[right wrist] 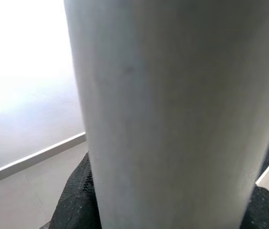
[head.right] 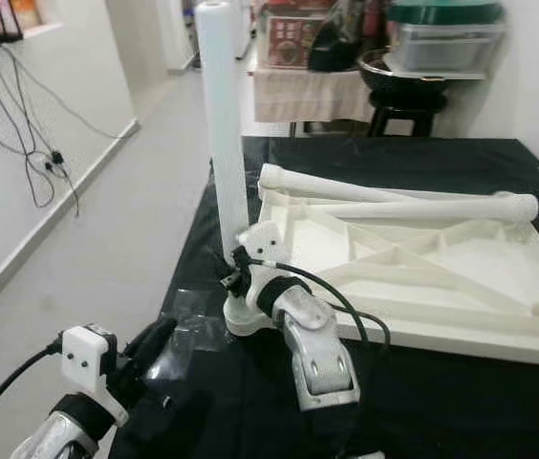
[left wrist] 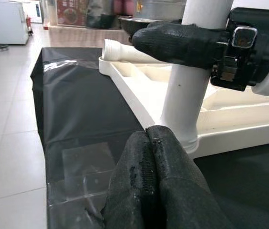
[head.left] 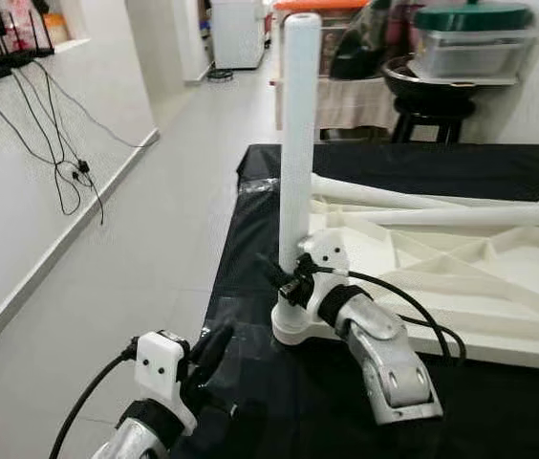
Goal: Building children table
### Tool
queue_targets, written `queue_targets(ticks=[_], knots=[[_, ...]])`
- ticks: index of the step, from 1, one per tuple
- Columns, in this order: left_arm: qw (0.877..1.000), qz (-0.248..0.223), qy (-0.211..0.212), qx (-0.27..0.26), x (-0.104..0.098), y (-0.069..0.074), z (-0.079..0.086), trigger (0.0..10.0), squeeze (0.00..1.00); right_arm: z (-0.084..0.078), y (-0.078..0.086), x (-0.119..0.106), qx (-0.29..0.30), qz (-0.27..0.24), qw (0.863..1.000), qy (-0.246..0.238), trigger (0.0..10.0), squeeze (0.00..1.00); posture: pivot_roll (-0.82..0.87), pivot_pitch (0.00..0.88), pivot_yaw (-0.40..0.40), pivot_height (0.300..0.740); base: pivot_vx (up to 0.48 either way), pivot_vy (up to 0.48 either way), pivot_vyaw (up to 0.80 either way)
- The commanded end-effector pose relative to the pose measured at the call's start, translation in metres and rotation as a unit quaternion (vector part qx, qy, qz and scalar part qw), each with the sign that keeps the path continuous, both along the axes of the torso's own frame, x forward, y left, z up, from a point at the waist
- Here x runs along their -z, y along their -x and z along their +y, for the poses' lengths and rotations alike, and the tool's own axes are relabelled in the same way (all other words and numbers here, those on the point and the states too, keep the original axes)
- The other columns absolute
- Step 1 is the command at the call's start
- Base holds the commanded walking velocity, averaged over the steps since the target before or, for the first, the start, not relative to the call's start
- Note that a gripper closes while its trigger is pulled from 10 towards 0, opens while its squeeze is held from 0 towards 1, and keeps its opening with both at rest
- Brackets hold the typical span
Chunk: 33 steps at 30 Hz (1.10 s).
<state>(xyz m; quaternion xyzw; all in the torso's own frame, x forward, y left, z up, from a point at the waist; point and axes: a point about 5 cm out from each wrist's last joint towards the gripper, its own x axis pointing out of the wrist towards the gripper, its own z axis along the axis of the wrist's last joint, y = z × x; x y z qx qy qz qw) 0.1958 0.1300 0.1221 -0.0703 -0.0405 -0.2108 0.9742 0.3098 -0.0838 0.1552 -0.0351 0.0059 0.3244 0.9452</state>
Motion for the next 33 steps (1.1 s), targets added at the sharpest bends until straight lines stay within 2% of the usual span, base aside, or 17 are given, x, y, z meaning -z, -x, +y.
queue_targets(ticks=[1, 2, 3, 4, 5, 10, 12, 13, 15, 16, 17, 21, 28, 29, 30, 31, 33], knots=[[1.000, 0.007, -0.003, 0.004, 0.002, 0.001, 0.001, 10.0, 0.00, -0.012, 0.003, 0.034, 0.022, 0.073, 0.997, 0.028, 0.0, 0.00, 0.01, 0.080, 0.016, 0.740, 0.000, 0.000, 0.00], [1.000, 0.006, -0.004, 0.002, 0.001, 0.001, 0.002, 10.0, 0.00, -0.012, 0.002, 0.035, 0.023, 0.074, 0.997, 0.028, 0.0, 0.00, 0.01, 0.080, 0.016, 0.740, 0.000, 0.000, 0.00], [1.000, 0.006, -0.004, 0.000, 0.001, 0.000, 0.002, 10.0, 0.00, -0.012, 0.001, 0.033, 0.023, 0.068, 0.997, 0.031, 10.0, 0.00, 0.00, 0.076, 0.018, 0.740, 0.000, 0.000, 0.00], [1.000, 0.006, -0.004, 0.000, 0.001, 0.000, 0.002, 10.0, 0.00, -0.012, 0.001, 0.033, 0.023, 0.068, 0.997, 0.031, 10.0, 0.00, 0.00, 0.076, 0.018, 0.740, 0.000, 0.000, 0.00], [1.000, 0.005, -0.005, 0.000, 0.001, 0.000, 0.002, 10.0, 0.00, -0.010, 0.000, 0.029, 0.003, 0.064, 0.998, 0.028, 10.0, 1.00, 0.00, 0.075, 0.020, 0.740, 0.000, 0.000, 0.00], [1.000, 0.005, -0.004, 0.000, 0.001, 0.000, 0.001, 10.0, 0.00, -0.004, -0.002, 0.022, -0.033, 0.062, 0.997, 0.007, 10.0, 1.00, 0.00, 0.071, 0.021, 0.740, 0.000, 0.000, 0.00], [1.000, 0.005, -0.003, 0.001, 0.001, -0.001, 0.001, 10.0, 0.00, 0.006, -0.007, -0.004, -0.178, 0.031, 0.983, -0.023, 10.0, 1.00, 0.00, 0.066, 0.026, 0.740, 0.000, 0.000, 0.00], [1.000, 0.006, -0.003, 0.001, 0.002, -0.002, 0.000, 10.0, 0.00, 0.006, -0.010, -0.015, -0.245, 0.012, 0.969, -0.011, 10.0, 0.50, 0.01, 0.056, 0.030, 0.740, 0.000, 0.000, 0.00], [1.000, 0.006, -0.003, 0.001, 0.002, -0.002, 0.000, 10.0, 0.00, 0.006, -0.010, -0.015, -0.245, 0.012, 0.969, -0.011, 10.0, 0.50, 0.01, 0.056, 0.030, 0.740, 0.000, 0.000, 0.00], [1.000, 0.006, -0.002, 0.002, 0.002, -0.002, 0.000, 10.0, 0.00, 0.003, -0.011, -0.020, -0.322, 0.009, 0.947, 0.013, 10.0, 0.00, 0.01, 0.056, 0.030, 0.740, 0.000, 0.000, 0.00], [1.000, 0.006, -0.002, 0.002, 0.002, -0.002, 0.000, 10.0, 0.00, 0.000, -0.011, -0.022, -0.364, 0.013, 0.931, 0.029, 10.0, 0.00, 0.01, 0.050, 0.031, 0.740, 0.000, 0.000, 0.00], [1.000, 0.006, -0.002, 0.002, 0.003, -0.002, -0.001, 10.0, 0.00, 0.000, -0.022, -0.021, -0.404, 0.032, 0.913, 0.048, 10.0, 0.00, 0.03, 0.045, 0.023, 0.740, 0.000, 0.000, 0.00], [1.000, 0.007, -0.002, 0.001, 0.004, -0.001, -0.002, 10.0, 0.00, 0.010, -0.036, -0.018, -0.392, 0.054, 0.917, 0.037, 10.0, 0.00, 0.04, 0.042, 0.021, 0.740, 0.000, 0.000, 0.00], [1.000, 0.007, -0.003, 0.001, 0.004, -0.001, -0.003, 10.0, 0.00, 0.011, -0.038, -0.017, -0.389, 0.066, 0.918, 0.019, 6.7, 0.00, 0.04, 0.041, 0.023, 0.740, 0.000, 0.000, 0.00], [1.000, 0.007, -0.003, 0.001, 0.004, -0.001, -0.003, 10.0, 0.00, 0.011, -0.038, -0.017, -0.389, 0.066, 0.918, 0.019, 6.7, 0.00, 0.04, 0.041, 0.023, 0.740, 0.000, 0.000, 0.00], [1.000, 0.007, -0.002, 0.002, 0.004, -0.001, -0.003, 10.0, 0.00, 0.010, -0.040, -0.013, -0.384, 0.079, 0.920, 0.010, 0.6, 0.00, 0.04, 0.039, 0.025, 0.740, 0.000, 0.000, 0.00], [1.000, 0.008, -0.002, 0.003, 0.004, -0.001, -0.004, 10.0, 0.00, 0.007, -0.040, -0.010, -0.388, 0.090, 0.917, 0.003, 0.0, 0.00, 0.04, 0.039, 0.025, 0.740, 0.000, 0.000, 0.00]])
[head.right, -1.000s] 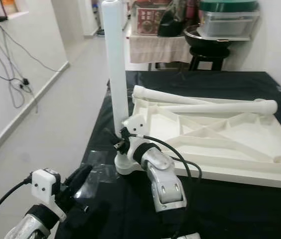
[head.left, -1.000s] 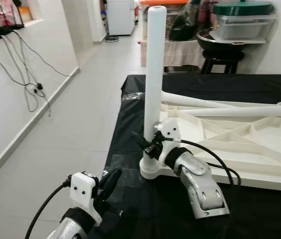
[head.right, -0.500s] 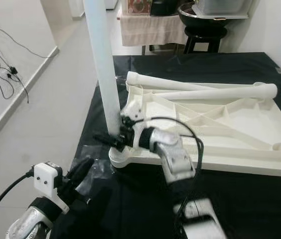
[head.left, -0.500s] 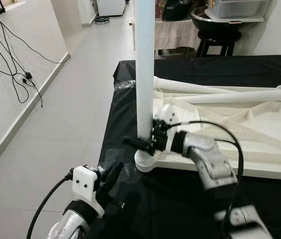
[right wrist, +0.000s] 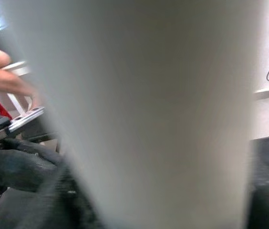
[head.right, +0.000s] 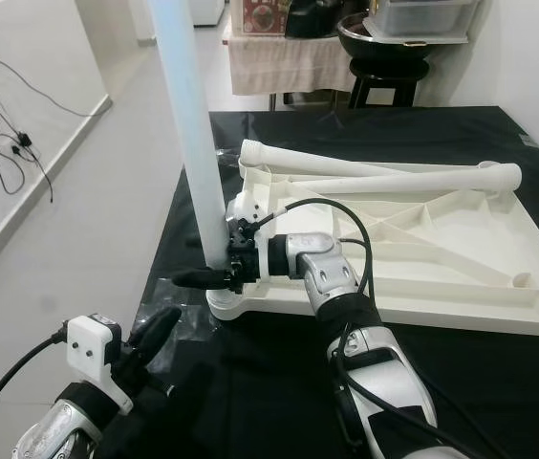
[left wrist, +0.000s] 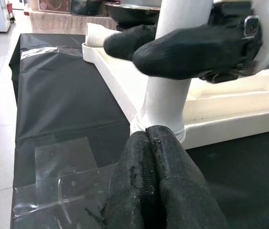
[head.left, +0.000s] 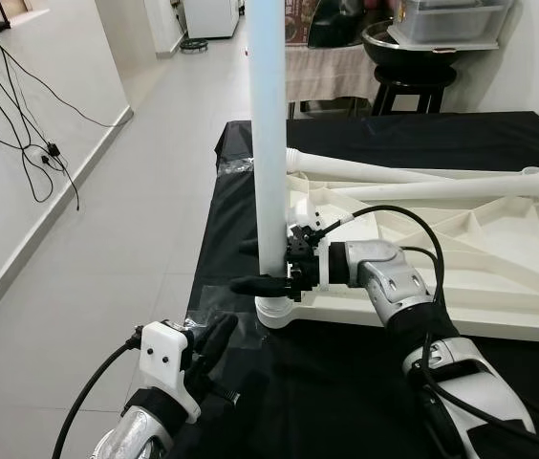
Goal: Building children table
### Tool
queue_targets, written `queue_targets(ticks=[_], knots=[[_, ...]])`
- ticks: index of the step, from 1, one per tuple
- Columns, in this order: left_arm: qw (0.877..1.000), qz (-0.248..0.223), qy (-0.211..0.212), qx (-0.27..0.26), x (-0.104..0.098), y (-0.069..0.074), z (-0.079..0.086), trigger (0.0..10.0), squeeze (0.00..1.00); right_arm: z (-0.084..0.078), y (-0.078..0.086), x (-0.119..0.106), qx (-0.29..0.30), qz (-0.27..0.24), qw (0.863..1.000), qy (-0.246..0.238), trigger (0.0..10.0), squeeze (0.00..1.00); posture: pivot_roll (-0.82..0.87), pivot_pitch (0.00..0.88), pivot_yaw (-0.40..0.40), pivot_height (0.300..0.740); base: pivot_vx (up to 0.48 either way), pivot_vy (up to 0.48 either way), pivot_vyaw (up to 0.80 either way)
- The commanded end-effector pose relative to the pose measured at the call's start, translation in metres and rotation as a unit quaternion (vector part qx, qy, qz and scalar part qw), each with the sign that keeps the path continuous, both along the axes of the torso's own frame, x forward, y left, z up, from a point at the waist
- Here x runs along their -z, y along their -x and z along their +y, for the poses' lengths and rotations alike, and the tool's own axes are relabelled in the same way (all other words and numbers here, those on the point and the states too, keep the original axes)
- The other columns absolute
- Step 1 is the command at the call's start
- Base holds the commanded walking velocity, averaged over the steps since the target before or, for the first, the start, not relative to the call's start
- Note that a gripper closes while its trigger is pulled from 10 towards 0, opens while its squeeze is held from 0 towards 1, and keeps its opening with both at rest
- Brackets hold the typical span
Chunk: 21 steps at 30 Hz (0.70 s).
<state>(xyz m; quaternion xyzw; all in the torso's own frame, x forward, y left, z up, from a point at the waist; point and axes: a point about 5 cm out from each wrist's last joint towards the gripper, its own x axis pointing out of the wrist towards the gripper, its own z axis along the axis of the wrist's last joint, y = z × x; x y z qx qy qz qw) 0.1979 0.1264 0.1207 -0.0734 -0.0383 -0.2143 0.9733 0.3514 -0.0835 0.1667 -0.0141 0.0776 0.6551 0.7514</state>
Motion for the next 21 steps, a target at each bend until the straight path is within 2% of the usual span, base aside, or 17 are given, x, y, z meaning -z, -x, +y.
queue_targets(ticks=[1, 5, 8, 9, 11, 14, 15, 16, 17, 19, 20, 21], knots=[[1.000, 0.005, -0.004, -0.001, 0.003, 0.002, -0.001, 10.0, 0.00, 0.004, 0.002, 0.003, -0.020, 0.012, 1.000, -0.006, 0.0, 0.00, 0.04, 0.039, 0.025, 0.740, 0.000, 0.000, 0.00], [1.000, 0.005, -0.004, 0.000, 0.003, 0.002, -0.001, 10.0, 0.00, -0.003, 0.002, 0.005, -0.030, 0.018, 0.999, -0.007, 0.0, 0.00, 0.04, 0.039, 0.025, 0.740, 0.000, 0.000, 0.00], [1.000, 0.004, -0.003, 0.000, 0.002, 0.001, -0.001, 10.0, 0.00, -0.018, 0.002, 0.008, -0.024, 0.017, 1.000, -0.009, 0.0, 0.00, 0.02, 0.045, 0.030, 0.740, 0.000, 0.000, 0.00], [1.000, 0.004, -0.003, 0.000, 0.002, 0.001, -0.001, 10.0, 0.00, -0.018, 0.002, 0.008, -0.024, 0.017, 1.000, -0.009, 0.0, 0.00, 0.02, 0.045, 0.030, 0.740, 0.000, 0.000, 0.00], [1.000, 0.004, -0.002, 0.000, 0.001, 0.002, -0.001, 10.0, 0.00, -0.026, 0.003, 0.010, -0.013, 0.000, 1.000, -0.010, 0.0, 0.00, 0.02, 0.050, 0.029, 0.740, 0.000, 0.000, 0.00], [1.000, 0.003, -0.002, 0.000, 0.001, 0.002, -0.001, 10.0, 0.00, -0.028, 0.005, 0.011, -0.004, -0.008, 1.000, -0.011, 0.0, 0.00, 0.01, 0.056, 0.028, 0.740, 0.000, 0.000, 0.00], [1.000, 0.003, -0.002, 0.000, 0.000, 0.003, 0.000, 10.0, 0.00, -0.026, 0.007, 0.017, 0.026, -0.027, 0.999, 0.009, 0.0, 0.00, 0.01, 0.066, 0.027, 0.740, 0.000, 0.000, 0.00], [1.000, 0.003, -0.002, 0.000, 0.000, 0.003, 0.000, 10.0, 0.00, -0.026, 0.007, 0.017, 0.026, -0.027, 0.999, 0.009, 0.0, 0.00, 0.01, 0.066, 0.027, 0.740, 0.000, 0.000, 0.00], [1.000, 0.003, -0.002, -0.001, 0.000, 0.004, 0.001, 10.0, 0.00, -0.014, 0.003, 0.023, 0.178, -0.063, 0.981, 0.037, 0.0, 0.00, 0.00, 0.075, 0.023, 0.740, 0.000, 0.000, 0.00], [1.000, 0.003, -0.002, -0.001, 0.000, 0.004, 0.001, 10.0, 0.00, -0.014, 0.003, 0.023, 0.178, -0.063, 0.981, 0.037, 0.0, 0.00, 0.00, 0.075, 0.023, 0.740, 0.000, 0.000, 0.00], [1.000, 0.004, -0.003, -0.001, -0.001, 0.005, 0.003, 10.0, 0.00, 0.000, 0.023, 0.039, 0.335, 0.005, 0.942, 0.018, 0.0, 0.00, -0.01, 0.085, 0.023, 0.740, 0.000, 0.000, 0.00], [1.000, 0.004, -0.004, -0.001, -0.001, 0.005, 0.004, 10.0, 0.00, 0.008, 0.048, 0.048, 0.364, -0.018, 0.930, 0.051, 0.0, 0.00, -0.02, 0.097, 0.035, 0.740, 0.000, 0.000, 0.00]])
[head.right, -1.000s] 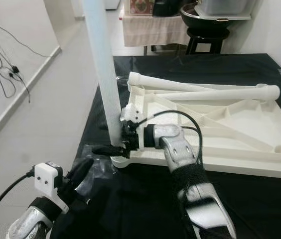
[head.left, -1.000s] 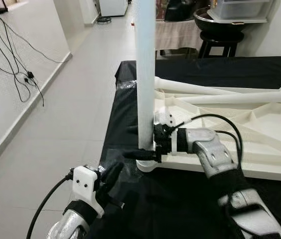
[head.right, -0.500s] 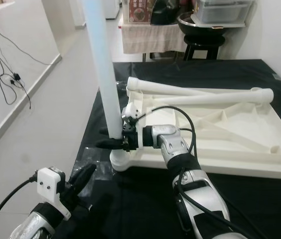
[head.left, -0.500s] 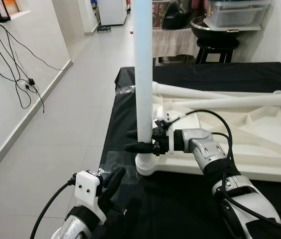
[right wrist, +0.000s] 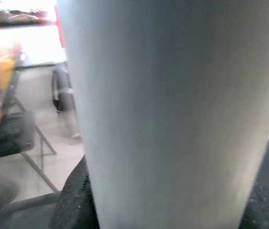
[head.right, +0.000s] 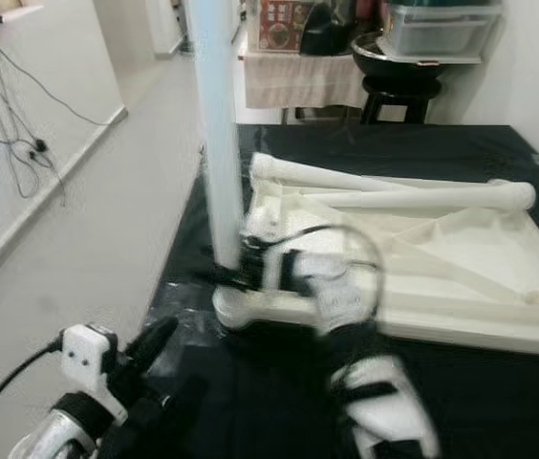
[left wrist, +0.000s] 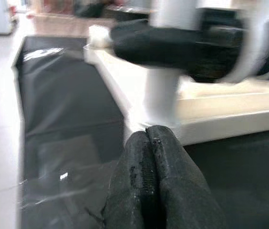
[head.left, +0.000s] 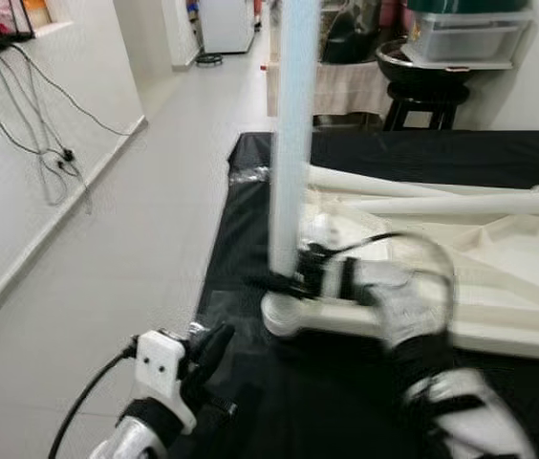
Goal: Building children table
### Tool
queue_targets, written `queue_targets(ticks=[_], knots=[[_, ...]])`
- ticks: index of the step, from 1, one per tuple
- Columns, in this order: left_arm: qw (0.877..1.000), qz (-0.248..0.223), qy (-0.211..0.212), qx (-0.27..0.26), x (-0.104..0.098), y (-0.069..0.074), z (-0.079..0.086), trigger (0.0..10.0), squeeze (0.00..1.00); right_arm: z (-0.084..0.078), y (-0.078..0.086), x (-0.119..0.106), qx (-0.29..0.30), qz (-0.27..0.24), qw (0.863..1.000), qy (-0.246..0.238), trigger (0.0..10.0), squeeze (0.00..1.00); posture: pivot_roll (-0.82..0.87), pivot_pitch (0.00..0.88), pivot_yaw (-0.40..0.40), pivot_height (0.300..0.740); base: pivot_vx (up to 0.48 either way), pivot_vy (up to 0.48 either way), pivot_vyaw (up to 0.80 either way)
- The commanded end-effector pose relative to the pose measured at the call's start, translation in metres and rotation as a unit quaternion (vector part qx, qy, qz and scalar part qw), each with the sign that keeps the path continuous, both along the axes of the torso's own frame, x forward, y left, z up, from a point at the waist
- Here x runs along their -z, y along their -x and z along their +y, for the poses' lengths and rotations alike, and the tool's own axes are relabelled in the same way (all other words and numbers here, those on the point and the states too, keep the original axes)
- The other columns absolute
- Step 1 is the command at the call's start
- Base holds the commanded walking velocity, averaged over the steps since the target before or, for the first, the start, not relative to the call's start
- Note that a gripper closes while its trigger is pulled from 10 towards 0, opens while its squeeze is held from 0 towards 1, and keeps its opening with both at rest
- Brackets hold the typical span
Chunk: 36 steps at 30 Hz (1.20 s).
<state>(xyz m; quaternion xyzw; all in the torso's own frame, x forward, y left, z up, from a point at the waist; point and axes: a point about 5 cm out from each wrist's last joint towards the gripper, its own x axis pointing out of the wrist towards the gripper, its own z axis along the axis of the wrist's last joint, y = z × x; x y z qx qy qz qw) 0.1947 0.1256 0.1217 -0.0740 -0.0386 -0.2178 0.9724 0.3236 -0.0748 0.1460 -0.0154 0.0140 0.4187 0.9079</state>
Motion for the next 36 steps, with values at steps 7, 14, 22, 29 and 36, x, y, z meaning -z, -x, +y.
queue_targets(ticks=[7, 14, 22, 29, 36], knots=[[1.000, 0.007, -0.002, -0.002, 0.001, 0.000, 0.006, 10.0, 0.00, -0.007, 0.008, 0.027, 0.111, 0.048, 0.992, 0.035, 0.0, 0.00, 0.00, 0.077, 0.017, 0.740, 0.000, 0.000, 0.00], [1.000, 0.003, -0.005, -0.012, 0.000, -0.001, 0.006, 10.0, 0.00, -0.009, 0.006, 0.036, 0.077, 0.078, 0.993, 0.039, 10.0, 0.00, 0.00, 0.074, 0.021, 0.740, 0.000, 0.000, 0.00], [1.000, 0.004, -0.003, -0.008, 0.001, -0.004, 0.004, 10.0, 0.00, 0.003, 0.005, -0.022, -0.167, -0.001, 0.986, 0.005, 10.0, 0.53, 0.00, 0.059, 0.027, 0.740, 0.000, 0.000, 0.00], [1.000, 0.004, -0.004, -0.007, 0.002, -0.005, 0.004, 10.0, 0.00, 0.001, -0.004, -0.031, -0.310, -0.012, 0.949, 0.046, 10.0, 0.00, 0.01, 0.045, 0.025, 0.740, 0.000, 0.000, 0.00], [1.000, 0.004, -0.005, -0.008, 0.003, -0.007, 0.004, 10.0, 0.00, 0.004, -0.019, -0.037, -0.347, 0.021, 0.937, 0.030, 3.1, 0.00, 0.01, 0.039, 0.025, 0.740, 0.000, 0.000, 0.00]])
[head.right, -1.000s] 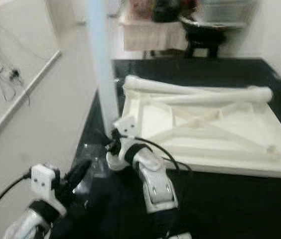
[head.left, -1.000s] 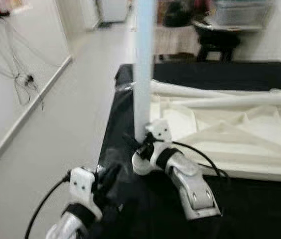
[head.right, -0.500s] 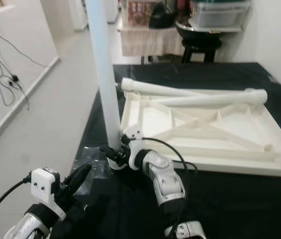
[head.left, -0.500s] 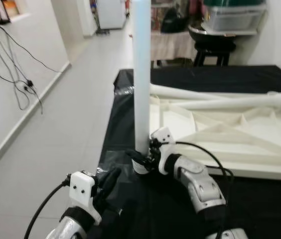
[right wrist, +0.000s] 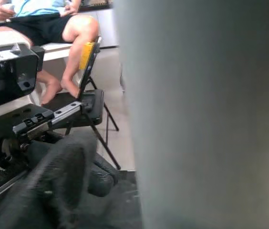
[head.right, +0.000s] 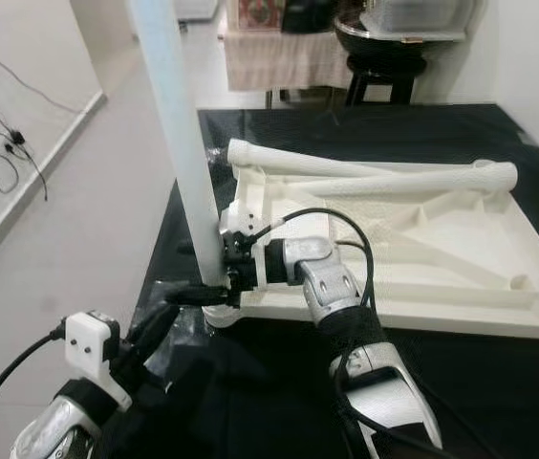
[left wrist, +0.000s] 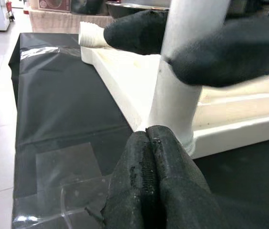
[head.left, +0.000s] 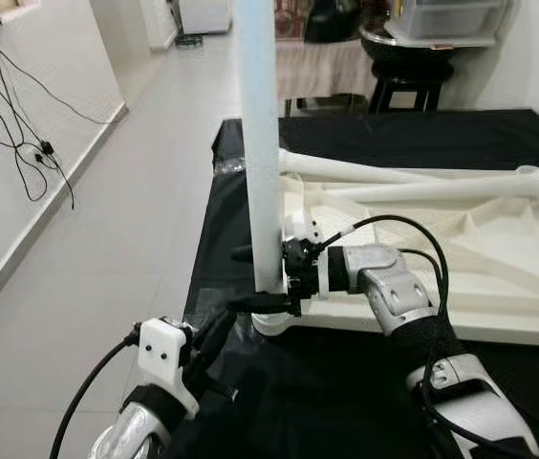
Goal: Building children table
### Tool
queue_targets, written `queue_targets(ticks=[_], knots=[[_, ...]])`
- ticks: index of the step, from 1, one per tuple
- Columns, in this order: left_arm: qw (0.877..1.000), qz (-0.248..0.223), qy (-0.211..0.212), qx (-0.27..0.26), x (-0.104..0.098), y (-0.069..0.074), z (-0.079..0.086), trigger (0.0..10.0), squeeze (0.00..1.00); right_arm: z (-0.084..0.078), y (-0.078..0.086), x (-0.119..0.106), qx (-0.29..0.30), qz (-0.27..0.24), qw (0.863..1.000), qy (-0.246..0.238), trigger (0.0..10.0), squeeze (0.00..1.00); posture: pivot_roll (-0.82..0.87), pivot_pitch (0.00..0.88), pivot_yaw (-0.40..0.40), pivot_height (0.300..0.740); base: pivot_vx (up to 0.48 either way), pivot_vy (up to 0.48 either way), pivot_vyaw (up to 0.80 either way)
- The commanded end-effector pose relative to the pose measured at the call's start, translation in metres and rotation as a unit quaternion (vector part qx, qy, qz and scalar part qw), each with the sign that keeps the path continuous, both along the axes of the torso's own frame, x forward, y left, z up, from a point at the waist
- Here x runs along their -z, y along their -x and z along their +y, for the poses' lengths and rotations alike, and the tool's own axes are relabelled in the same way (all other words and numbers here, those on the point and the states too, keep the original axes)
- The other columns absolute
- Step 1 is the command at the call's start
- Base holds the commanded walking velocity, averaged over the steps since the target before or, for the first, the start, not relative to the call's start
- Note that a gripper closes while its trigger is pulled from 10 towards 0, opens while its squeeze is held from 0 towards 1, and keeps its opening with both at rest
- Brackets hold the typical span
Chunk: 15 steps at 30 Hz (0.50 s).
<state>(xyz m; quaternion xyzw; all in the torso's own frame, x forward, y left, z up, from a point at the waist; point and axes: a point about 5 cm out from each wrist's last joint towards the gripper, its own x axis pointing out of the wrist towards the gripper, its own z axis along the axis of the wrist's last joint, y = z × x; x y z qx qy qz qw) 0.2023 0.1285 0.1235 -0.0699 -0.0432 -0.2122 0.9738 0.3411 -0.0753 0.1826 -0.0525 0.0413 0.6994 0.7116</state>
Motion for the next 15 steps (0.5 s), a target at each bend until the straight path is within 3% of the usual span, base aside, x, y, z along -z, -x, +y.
queue_targets(ticks=[1, 8, 13, 15], knots=[[1.000, 0.009, -0.002, -0.002, 0.005, 0.001, 0.001, 10.0, 0.00, 0.005, -0.004, 0.001, -0.004, 0.018, 1.000, -0.014, 0.0, 0.00, 0.02, 0.037, 0.027, 0.740, 0.000, 0.000, 0.00], [1.000, 0.009, -0.002, -0.002, 0.006, 0.001, 0.001, 10.0, 0.00, -0.002, -0.008, 0.005, -0.001, 0.030, 0.999, -0.023, 0.0, 0.00, 0.01, 0.037, 0.027, 0.740, 0.000, 0.000, 0.00], [1.000, 0.010, -0.001, -0.002, 0.006, 0.001, 0.000, 10.0, 0.00, -0.017, -0.008, 0.007, 0.015, 0.017, 1.000, -0.019, 0.0, 0.00, 0.01, 0.038, 0.024, 0.740, 0.000, 0.000, 0.00], [1.000, 0.010, -0.001, -0.002, 0.006, 0.002, 0.000, 10.0, 0.00, -0.028, -0.007, 0.011, 0.067, 0.004, 0.998, -0.014, 0.0, 0.00, 0.00, 0.045, 0.016, 0.740, 0.000, 0.000, 0.00]])
